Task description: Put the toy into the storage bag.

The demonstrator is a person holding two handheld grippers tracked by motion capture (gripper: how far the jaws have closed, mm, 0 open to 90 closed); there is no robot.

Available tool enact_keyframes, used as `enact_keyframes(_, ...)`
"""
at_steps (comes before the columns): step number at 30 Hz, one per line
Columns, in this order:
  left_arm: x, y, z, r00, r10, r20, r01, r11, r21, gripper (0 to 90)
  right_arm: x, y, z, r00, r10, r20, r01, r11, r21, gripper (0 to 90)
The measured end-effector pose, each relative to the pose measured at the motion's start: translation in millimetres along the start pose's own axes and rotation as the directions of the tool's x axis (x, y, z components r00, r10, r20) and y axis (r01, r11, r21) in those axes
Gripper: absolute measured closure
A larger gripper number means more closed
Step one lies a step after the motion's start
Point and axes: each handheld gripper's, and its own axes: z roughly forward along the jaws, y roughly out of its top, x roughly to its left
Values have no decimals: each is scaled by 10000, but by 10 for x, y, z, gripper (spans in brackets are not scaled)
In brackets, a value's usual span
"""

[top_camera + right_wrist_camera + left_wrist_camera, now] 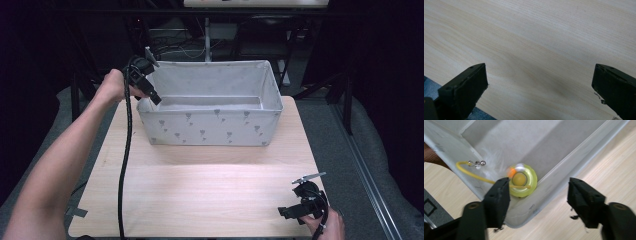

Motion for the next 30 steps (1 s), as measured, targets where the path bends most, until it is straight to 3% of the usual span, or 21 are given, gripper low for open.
enact_keyframes(5,-51,-48,-140,9998,130,-138,-133,9997,-219,149,3,-1,-2,10000,28,27,-28,10000,-52,0)
enact_keyframes(7,-74,-90,-212,9998,144,-138,-150,9986,-511,146,3,0,-6,10000,0,38,0,10000,-27,0)
enact_keyframes(8,-103,-137,-271,9997,163,-198,-176,9978,-641,104,5,4,-22,9998,-23,183,21,9999,110,0)
enact_keyframes(13,-172,-242,-332,9991,240,-344,-264,9970,-731,7,4,4,-23,9999,-4,160,3,10000,74,0)
enact_keyframes(17,-241,-378,-354,9986,359,-398,-387,9966,-724,1,10,0,-19,9999,78,67,-77,9999,-131,0)
enact_keyframes(23,-328,-610,-381,9978,536,-386,-566,9951,-813,1,9,4,-21,9998,-58,171,57,10000,57,0)
enact_keyframes(26,-347,-745,-402,9983,483,-317,-514,9930,-1063,0,11,3,-18,9998,-84,155,84,10000,23,0)
enact_keyframes(30,-342,-925,-307,9980,518,-361,-547,9951,-819,0,12,8,-19,9998,-78,180,77,9999,81,0)
